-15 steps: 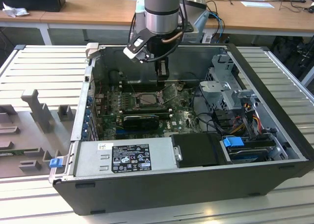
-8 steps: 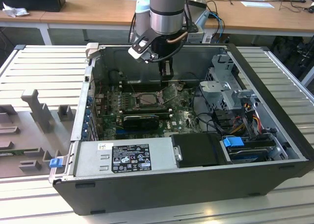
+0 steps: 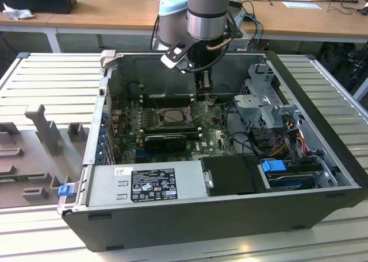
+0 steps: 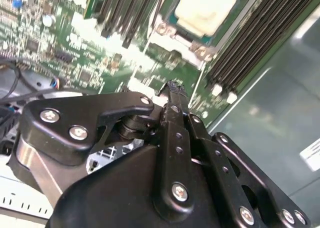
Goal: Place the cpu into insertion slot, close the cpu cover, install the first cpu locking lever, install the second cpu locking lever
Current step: 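Close the cpu cover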
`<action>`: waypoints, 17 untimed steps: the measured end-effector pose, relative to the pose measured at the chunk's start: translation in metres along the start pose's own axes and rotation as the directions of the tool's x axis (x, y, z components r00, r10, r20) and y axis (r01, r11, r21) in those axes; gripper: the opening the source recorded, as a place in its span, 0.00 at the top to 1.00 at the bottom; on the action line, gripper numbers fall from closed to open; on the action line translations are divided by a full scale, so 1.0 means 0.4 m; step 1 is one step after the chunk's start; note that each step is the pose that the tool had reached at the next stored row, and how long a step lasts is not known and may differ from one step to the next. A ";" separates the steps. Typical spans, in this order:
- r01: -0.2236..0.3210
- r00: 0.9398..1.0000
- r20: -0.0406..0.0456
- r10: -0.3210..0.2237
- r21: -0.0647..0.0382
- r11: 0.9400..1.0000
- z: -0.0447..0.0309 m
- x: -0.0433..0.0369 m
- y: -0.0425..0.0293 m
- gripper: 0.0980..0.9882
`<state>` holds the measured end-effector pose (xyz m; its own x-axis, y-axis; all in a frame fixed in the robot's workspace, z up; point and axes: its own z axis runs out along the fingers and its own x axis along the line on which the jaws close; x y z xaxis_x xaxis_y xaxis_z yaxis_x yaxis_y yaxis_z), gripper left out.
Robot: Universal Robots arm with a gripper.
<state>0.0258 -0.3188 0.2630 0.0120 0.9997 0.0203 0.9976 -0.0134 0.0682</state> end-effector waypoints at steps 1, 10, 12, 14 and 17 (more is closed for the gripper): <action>0.000 1.000 0.000 0.000 0.000 1.000 0.001 0.000 0.008 0.99; 0.013 1.000 -0.001 -0.013 0.001 1.000 0.025 0.001 0.077 0.99; 0.013 1.000 -0.001 -0.013 0.001 1.000 0.033 0.001 0.084 0.99; 0.013 1.000 -0.001 -0.013 0.002 1.000 0.046 0.001 0.086 0.99; 0.013 1.000 -0.001 -0.013 0.011 1.000 0.052 0.001 0.085 0.99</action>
<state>0.0613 -0.3185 0.2446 -0.0006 0.9998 0.0203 0.9983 -0.0006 0.0578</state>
